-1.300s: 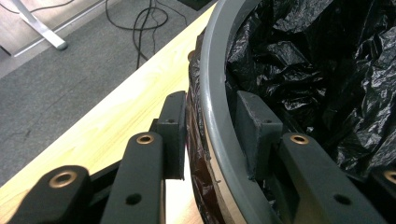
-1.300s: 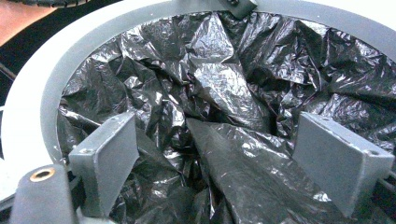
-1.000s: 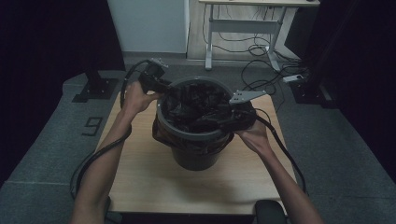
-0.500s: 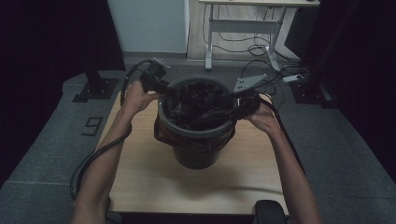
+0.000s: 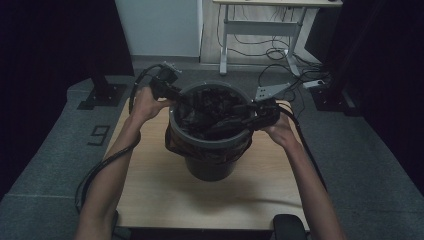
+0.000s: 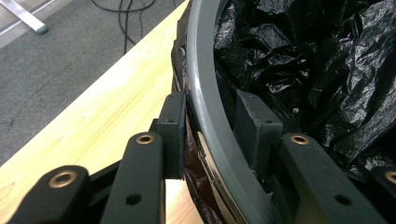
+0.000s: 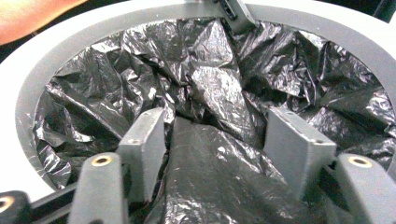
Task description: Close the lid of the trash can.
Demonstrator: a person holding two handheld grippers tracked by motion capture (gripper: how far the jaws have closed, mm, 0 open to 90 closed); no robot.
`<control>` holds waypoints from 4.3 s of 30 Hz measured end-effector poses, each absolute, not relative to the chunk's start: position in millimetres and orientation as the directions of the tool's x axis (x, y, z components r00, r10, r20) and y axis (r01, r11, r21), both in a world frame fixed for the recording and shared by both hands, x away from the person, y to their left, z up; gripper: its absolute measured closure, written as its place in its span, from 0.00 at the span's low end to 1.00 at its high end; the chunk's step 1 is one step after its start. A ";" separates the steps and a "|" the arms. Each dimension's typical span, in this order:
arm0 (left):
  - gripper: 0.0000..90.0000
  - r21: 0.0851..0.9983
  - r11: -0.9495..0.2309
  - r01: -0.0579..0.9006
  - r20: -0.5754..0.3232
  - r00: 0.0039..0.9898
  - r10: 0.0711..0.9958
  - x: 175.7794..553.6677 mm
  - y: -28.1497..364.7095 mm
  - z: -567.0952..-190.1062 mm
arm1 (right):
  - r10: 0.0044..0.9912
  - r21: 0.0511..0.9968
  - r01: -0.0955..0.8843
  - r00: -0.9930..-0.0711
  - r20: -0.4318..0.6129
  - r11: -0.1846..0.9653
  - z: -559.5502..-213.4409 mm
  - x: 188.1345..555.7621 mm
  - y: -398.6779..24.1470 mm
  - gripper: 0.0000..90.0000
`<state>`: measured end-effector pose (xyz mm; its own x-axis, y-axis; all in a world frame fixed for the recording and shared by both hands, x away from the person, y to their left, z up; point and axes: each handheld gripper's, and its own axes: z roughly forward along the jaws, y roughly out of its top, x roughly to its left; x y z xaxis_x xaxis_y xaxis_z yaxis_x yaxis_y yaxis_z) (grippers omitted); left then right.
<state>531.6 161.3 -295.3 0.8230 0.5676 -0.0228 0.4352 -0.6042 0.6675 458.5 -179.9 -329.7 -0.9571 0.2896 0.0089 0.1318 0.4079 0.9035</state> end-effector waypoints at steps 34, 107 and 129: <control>0.26 0.777 -0.487 0.399 -0.066 0.821 0.567 526.5 178.8 -305.0 | 0.471 0.835 0.258 -0.882 -0.001 0.486 -309.0 425.7 -164.4 0.02; 0.00 0.812 -0.416 0.408 0.006 0.709 0.705 432.7 292.5 -437.6 | 0.747 0.796 0.469 -0.664 0.032 0.383 -440.4 410.3 -278.3 0.00; 0.00 0.803 -0.366 0.471 -0.068 0.681 0.729 423.0 299.9 -505.0 | 0.747 0.775 0.502 -0.662 0.057 0.385 -508.7 404.5 -260.3 0.00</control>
